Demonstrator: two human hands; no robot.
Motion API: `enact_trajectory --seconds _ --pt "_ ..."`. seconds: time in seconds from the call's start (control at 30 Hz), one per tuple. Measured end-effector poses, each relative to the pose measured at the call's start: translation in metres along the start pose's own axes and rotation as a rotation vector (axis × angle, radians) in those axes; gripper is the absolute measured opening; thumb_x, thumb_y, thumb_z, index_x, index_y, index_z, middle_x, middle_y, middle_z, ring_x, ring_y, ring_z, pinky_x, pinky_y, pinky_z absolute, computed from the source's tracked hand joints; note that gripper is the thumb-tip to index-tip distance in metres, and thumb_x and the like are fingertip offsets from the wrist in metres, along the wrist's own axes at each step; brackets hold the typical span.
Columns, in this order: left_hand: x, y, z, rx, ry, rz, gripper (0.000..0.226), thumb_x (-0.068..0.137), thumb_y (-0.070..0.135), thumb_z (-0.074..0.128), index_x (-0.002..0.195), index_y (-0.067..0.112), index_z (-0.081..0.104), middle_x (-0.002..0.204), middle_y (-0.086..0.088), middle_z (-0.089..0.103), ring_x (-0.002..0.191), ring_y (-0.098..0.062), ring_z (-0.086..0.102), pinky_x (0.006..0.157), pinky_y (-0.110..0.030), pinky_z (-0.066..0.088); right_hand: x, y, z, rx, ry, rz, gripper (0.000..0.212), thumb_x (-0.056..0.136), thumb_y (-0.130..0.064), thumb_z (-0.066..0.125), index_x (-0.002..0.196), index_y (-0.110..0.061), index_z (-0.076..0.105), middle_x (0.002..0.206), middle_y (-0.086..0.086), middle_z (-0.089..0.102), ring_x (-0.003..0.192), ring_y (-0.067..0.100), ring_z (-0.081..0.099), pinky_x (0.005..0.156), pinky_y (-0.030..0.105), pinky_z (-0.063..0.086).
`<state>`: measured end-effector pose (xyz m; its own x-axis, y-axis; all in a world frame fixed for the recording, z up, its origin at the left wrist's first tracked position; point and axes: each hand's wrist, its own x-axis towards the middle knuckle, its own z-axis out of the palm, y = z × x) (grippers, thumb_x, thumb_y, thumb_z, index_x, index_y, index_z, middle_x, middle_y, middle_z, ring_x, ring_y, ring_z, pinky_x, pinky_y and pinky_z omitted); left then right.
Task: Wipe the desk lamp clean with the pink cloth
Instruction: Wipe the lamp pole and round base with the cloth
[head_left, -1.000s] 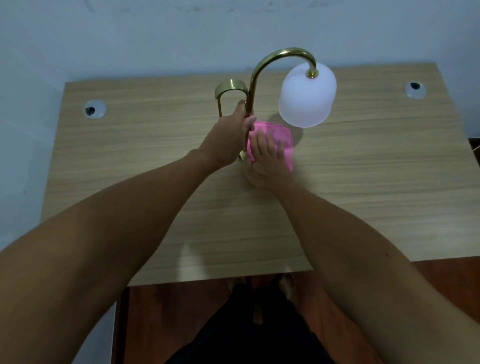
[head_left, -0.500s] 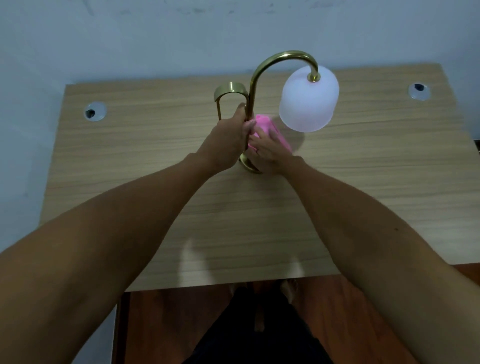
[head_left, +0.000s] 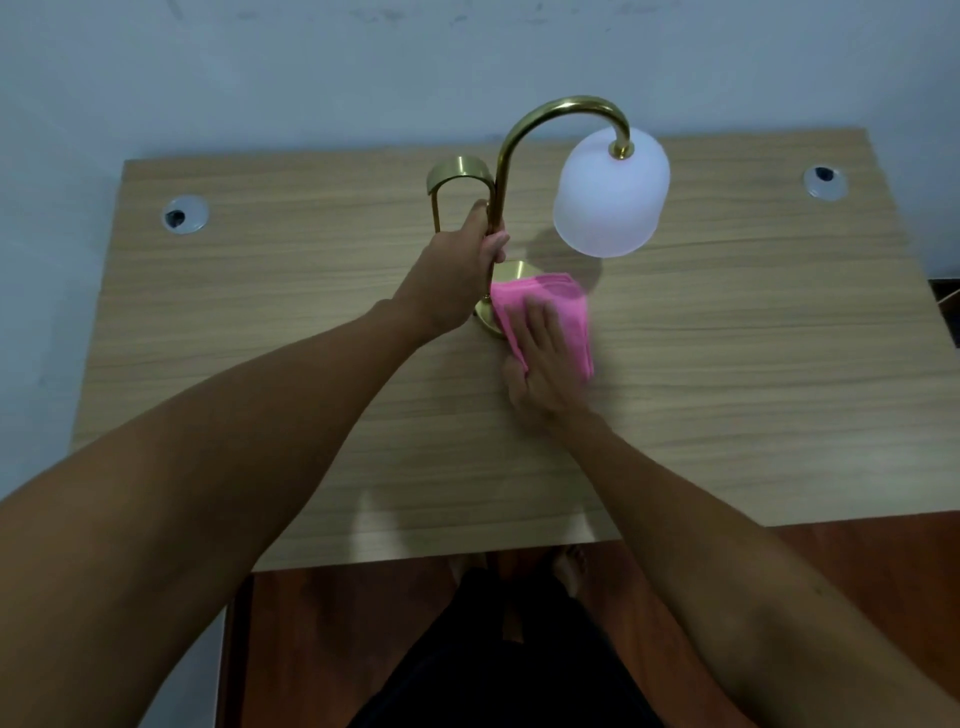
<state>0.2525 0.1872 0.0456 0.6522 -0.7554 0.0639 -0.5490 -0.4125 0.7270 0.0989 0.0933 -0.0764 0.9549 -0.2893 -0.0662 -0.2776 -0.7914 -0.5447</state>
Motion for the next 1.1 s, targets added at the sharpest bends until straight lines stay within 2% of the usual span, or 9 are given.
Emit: enact_trajectory --seconds 0.1,0.23,0.33,0.5,0.77,0.87,0.93,1.03,1.1 --pt "-0.001 -0.002 0.001 -0.010 -0.002 0.003 0.028 0.111 0.022 0.038 0.124 0.001 0.052 0.094 -0.005 0.069 0.083 -0.028 0.072 0.080 -0.052 0.058 0.003 -0.003 0.004 -0.134 -0.056 -0.077 0.073 0.094 -0.037 0.022 0.157 -0.001 0.026 0.165 0.029 0.016 0.155 0.049 0.011 0.126 0.058 -0.001" --pt "-0.001 -0.003 0.001 -0.005 0.004 0.027 0.028 0.111 0.022 0.037 0.123 0.001 0.052 0.093 -0.004 0.069 0.082 -0.025 0.071 0.080 -0.051 0.058 0.011 0.005 0.001 -0.421 -0.137 -0.240 0.068 0.098 -0.046 0.021 0.160 -0.020 0.030 0.168 0.018 0.019 0.155 0.045 0.013 0.122 0.060 -0.007" --pt "-0.001 -0.004 0.001 0.001 0.001 0.033 0.029 0.111 0.022 0.037 0.125 0.001 0.052 0.094 -0.004 0.069 0.083 -0.025 0.070 0.080 -0.049 0.058 0.014 0.008 -0.004 -0.511 -0.135 -0.272 0.064 0.097 -0.048 0.030 0.157 -0.027 0.039 0.167 0.014 0.026 0.154 0.042 0.022 0.123 0.064 0.008" --pt "-0.001 -0.006 0.001 -0.007 -0.016 0.036 0.028 0.111 0.021 0.037 0.124 0.002 0.051 0.094 -0.009 0.070 0.082 -0.027 0.071 0.076 -0.046 0.058 0.014 0.009 -0.015 -0.562 -0.149 -0.365 0.061 0.095 -0.038 0.042 0.151 -0.017 0.050 0.162 0.013 0.040 0.150 0.040 0.034 0.121 0.061 0.029" --pt "0.000 -0.008 0.000 -0.004 -0.026 0.035 0.027 0.111 0.024 0.037 0.123 0.004 0.051 0.094 -0.005 0.070 0.079 -0.026 0.070 0.074 -0.048 0.057 0.000 0.040 -0.046 -0.418 -0.054 -0.526 0.051 0.095 -0.026 0.044 0.136 0.000 0.062 0.147 0.019 0.057 0.144 0.028 0.047 0.123 0.043 0.024" --pt "0.001 -0.009 0.001 0.010 -0.024 0.038 0.027 0.111 0.026 0.037 0.123 0.006 0.051 0.095 -0.003 0.070 0.078 -0.022 0.068 0.074 -0.047 0.057 -0.005 0.050 -0.060 -0.328 0.022 -0.418 0.046 0.092 -0.020 0.049 0.129 0.001 0.067 0.141 0.019 0.062 0.137 0.026 0.053 0.118 0.044 0.038" --pt "0.002 -0.010 0.001 0.019 -0.026 0.039 0.028 0.111 0.027 0.036 0.123 0.007 0.051 0.094 -0.001 0.069 0.074 -0.016 0.066 0.073 -0.044 0.057 -0.003 0.048 -0.070 -0.158 0.098 -0.204 0.043 0.088 -0.012 0.055 0.130 -0.008 0.066 0.138 0.014 0.063 0.123 0.027 0.057 0.099 0.039 0.056" --pt "0.003 -0.011 0.002 0.024 -0.023 0.035 0.028 0.111 0.028 0.036 0.123 0.007 0.051 0.094 0.002 0.068 0.073 -0.012 0.063 0.073 -0.043 0.057 0.014 0.035 -0.082 0.121 0.203 0.104 0.044 0.091 -0.017 0.045 0.131 -0.021 0.063 0.134 0.010 0.065 0.111 0.030 0.061 0.083 0.029 0.046" --pt "0.003 -0.012 0.003 0.031 -0.019 0.035 0.029 0.111 0.028 0.037 0.124 0.007 0.051 0.094 0.002 0.068 0.075 -0.014 0.064 0.074 -0.044 0.057 0.031 0.021 -0.083 0.355 0.234 0.263 0.047 0.092 -0.020 0.040 0.129 -0.015 0.068 0.137 0.008 0.065 0.120 0.024 0.058 0.095 0.032 0.048"
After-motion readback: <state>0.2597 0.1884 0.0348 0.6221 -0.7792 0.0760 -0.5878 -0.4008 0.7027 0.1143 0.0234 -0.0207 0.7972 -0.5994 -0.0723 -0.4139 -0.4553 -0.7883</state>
